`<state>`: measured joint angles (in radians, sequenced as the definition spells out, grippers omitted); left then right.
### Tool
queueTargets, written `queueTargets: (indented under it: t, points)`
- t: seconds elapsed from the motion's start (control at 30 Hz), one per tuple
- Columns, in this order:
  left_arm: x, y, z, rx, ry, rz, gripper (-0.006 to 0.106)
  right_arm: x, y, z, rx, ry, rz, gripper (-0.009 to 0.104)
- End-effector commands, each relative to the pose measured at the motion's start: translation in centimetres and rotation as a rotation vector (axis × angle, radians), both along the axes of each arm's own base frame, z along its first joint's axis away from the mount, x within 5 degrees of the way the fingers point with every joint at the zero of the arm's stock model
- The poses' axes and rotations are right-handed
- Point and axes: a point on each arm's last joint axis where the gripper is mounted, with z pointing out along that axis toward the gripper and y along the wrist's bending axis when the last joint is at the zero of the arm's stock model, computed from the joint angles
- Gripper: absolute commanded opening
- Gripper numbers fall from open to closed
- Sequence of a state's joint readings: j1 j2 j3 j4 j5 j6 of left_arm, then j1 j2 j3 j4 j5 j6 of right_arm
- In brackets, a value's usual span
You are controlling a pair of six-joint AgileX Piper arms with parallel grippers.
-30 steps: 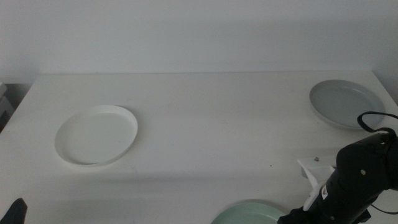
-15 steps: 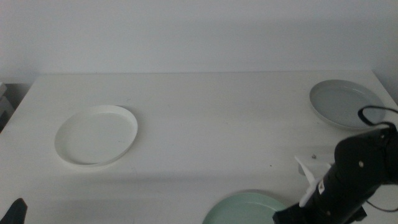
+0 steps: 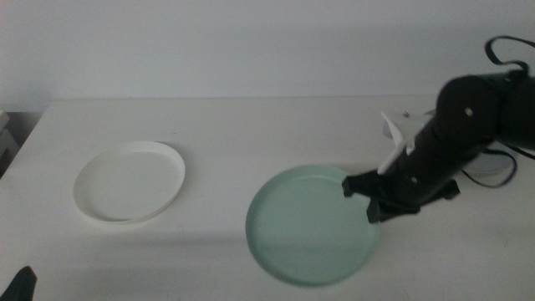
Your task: Stack the three bowls on top of each other.
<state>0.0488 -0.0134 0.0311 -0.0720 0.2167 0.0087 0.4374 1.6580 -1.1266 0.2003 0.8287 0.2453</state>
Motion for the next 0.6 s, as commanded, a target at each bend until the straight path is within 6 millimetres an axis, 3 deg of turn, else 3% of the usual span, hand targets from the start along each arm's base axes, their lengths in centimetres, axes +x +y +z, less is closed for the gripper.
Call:
queueTargets:
  t: [0.0,0.27,0.4,0.57]
  points:
    - [0.0,0.0,0.9,-0.005,-0.093,0.007,0.105,2.1,-0.1,1.6,0.035,-0.070,-0.010,-0.001]
    - [0.0,0.0,0.9,-0.005,-0.093,0.007,0.105,7.9,0.5,-0.5,0.041,-0.063,-0.050,-0.001]
    - [0.0,0.0,0.9,-0.005,-0.093,0.007,0.105,9.5,1.1,-1.8,0.034,-0.064,-0.022,-0.001]
    - [0.0,0.0,0.9,-0.005,-0.093,0.007,0.105,10.0,1.0,-3.0,0.022,-0.045,-0.027,0.000]
